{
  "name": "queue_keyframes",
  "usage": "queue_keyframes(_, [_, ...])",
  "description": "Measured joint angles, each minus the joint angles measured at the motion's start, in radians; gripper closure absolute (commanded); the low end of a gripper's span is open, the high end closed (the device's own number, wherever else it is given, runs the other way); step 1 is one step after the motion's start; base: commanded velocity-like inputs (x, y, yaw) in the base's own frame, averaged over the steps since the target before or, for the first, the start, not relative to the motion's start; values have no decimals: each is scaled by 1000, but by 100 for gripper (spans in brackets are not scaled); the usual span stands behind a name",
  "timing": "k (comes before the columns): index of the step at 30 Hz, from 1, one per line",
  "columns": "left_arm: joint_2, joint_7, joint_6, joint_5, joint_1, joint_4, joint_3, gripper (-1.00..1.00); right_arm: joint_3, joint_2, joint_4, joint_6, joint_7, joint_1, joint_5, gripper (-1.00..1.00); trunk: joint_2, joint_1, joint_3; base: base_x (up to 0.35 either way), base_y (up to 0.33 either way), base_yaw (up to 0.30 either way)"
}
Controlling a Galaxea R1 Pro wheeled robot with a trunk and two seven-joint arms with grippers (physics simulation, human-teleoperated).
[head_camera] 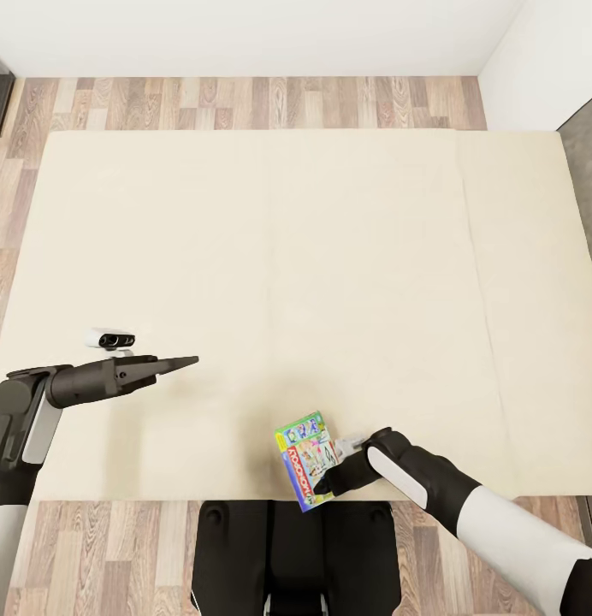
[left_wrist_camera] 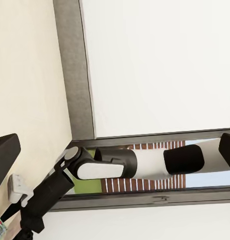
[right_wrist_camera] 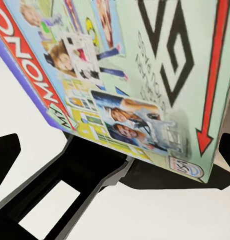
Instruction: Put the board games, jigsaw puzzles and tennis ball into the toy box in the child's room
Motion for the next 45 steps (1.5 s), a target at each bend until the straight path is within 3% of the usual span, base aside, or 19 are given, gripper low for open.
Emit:
queue_keyframes(15, [1,0,0,0,0,0,3,-100,-3,43,0,1,1,-2,-1,-100,0,0,0,0,0,0])
queue_keyframes(30, [1,0,0,0,0,0,5,-100,-6,63,1,0,1,-2,-1,-100,0,0,0,0,0,0])
queue_keyframes(45, [1,0,0,0,0,0,5,-100,-7,105,2,-5,1,-2,-2,-100,0,0,0,0,0,0])
